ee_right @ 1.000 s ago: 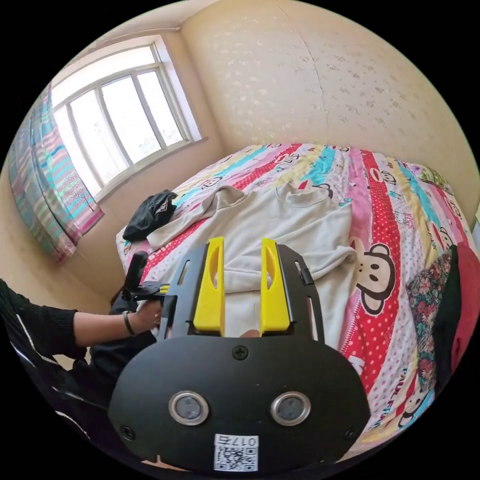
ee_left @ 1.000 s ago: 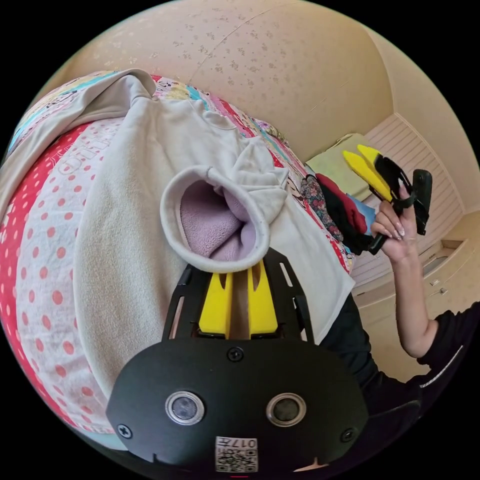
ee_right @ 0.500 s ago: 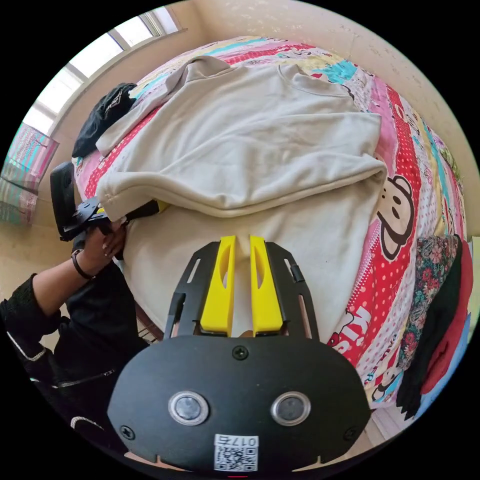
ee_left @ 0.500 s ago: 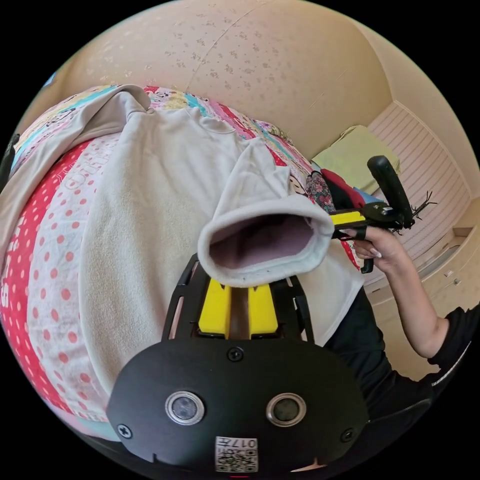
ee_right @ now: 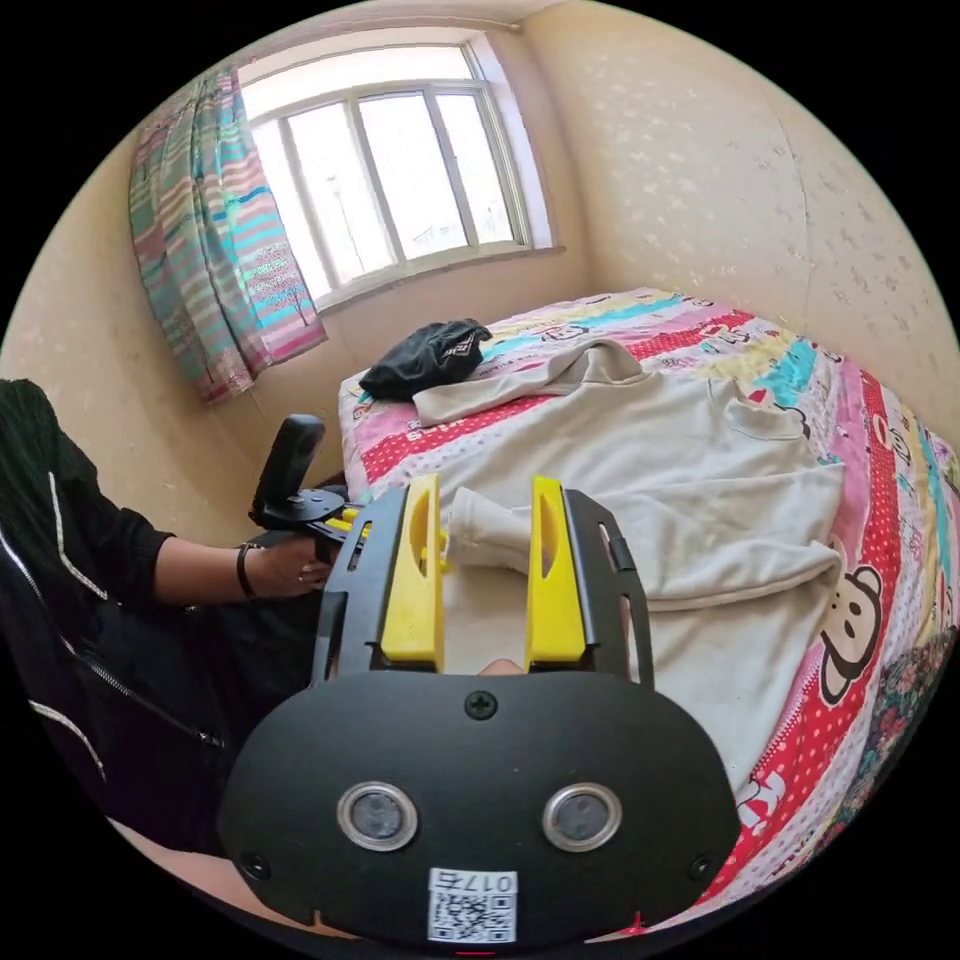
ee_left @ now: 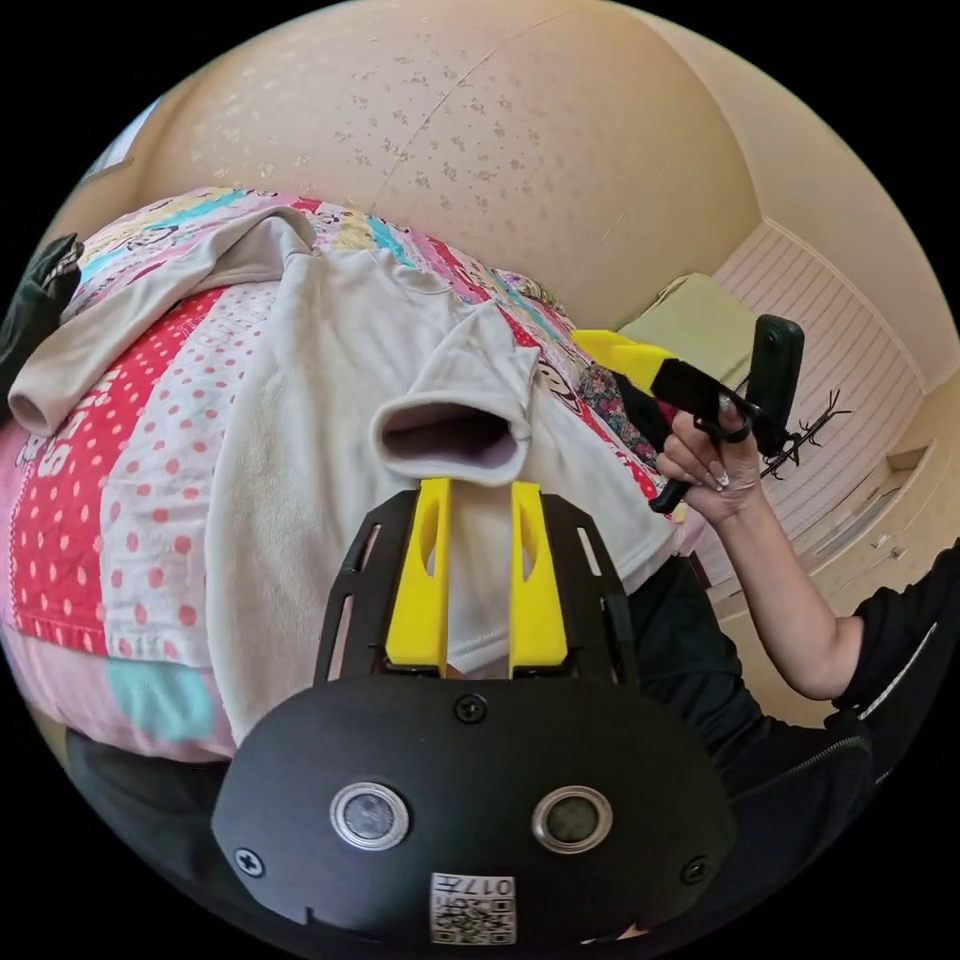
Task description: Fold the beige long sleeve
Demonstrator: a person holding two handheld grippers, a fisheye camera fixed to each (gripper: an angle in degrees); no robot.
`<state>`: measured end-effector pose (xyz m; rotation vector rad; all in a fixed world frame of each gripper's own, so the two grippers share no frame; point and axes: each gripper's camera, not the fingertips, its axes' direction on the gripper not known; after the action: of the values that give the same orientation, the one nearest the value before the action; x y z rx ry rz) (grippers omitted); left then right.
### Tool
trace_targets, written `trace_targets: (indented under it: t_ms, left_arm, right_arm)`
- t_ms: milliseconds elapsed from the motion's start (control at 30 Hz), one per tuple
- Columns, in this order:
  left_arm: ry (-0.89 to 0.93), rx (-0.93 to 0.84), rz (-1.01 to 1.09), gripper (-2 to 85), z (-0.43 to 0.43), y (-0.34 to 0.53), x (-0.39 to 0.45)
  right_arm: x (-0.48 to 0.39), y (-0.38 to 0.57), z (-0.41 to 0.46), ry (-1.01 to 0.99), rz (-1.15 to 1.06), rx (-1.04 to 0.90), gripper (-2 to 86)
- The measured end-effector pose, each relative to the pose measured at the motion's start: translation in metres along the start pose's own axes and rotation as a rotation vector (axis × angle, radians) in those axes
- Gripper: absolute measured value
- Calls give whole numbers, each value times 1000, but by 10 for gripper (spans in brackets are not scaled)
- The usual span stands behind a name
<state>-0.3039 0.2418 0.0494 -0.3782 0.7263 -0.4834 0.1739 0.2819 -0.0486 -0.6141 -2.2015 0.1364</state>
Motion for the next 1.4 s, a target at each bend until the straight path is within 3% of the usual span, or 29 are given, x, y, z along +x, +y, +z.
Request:
trace_targets:
  t_ms: [133, 267, 333, 467, 600, 767, 867, 933, 1067, 1133, 1200, 1267, 1300, 1333, 1400]
  left_arm:
    - [-58, 73, -93, 90, -26, 18, 6]
    - [-282, 169, -63, 86, -73, 8, 15]
    - [-497, 211, -73, 88, -106, -13, 6]
    - [-646, 228, -207, 155, -139, -43, -45]
    - [-516, 273, -398, 165, -159, -47, -100]
    - [-466, 314, -434, 124, -153, -57, -111]
    - [-454, 253, -509, 71, -139, -65, -119]
    - [-339, 292, -538, 7, -137, -69, -119]
    - [-76, 436, -433, -7, -151, -99, -87]
    - [156, 553, -218, -9, -173, -126, -38]
    - [166, 568, -38, -9, -186, -141, 9]
    - [-22, 503, 72, -8, -187, -144, 50]
    - [-236, 433, 87, -7, -178, -139, 66]
    - [-475, 358, 47, -3, -163, -130, 70]
    - [-742, 294, -88, 3, -144, -110, 50]
  right_arm:
    - [24, 20, 66, 148, 171, -366, 92]
    - [22, 75, 41, 198, 202, -144, 71]
    - [28, 88, 32, 189, 226, -87, 67]
    - [45, 96, 16, 147, 248, -71, 63]
    - [58, 107, -2, 98, 253, -29, 59]
    - [66, 111, -21, 96, 253, -20, 53]
    - [70, 113, -32, 93, 251, -14, 51]
    - [73, 115, -38, 85, 249, -4, 49]
    - [83, 118, -53, 46, 263, 15, 48]
    - [84, 117, -58, 44, 264, 17, 48]
    - [84, 116, -63, 48, 262, 17, 47]
    - [85, 115, -70, 49, 262, 19, 47]
    - [85, 115, -72, 49, 262, 21, 47]
    - [85, 114, -75, 49, 262, 25, 47]
    - [85, 114, -80, 47, 262, 29, 47]
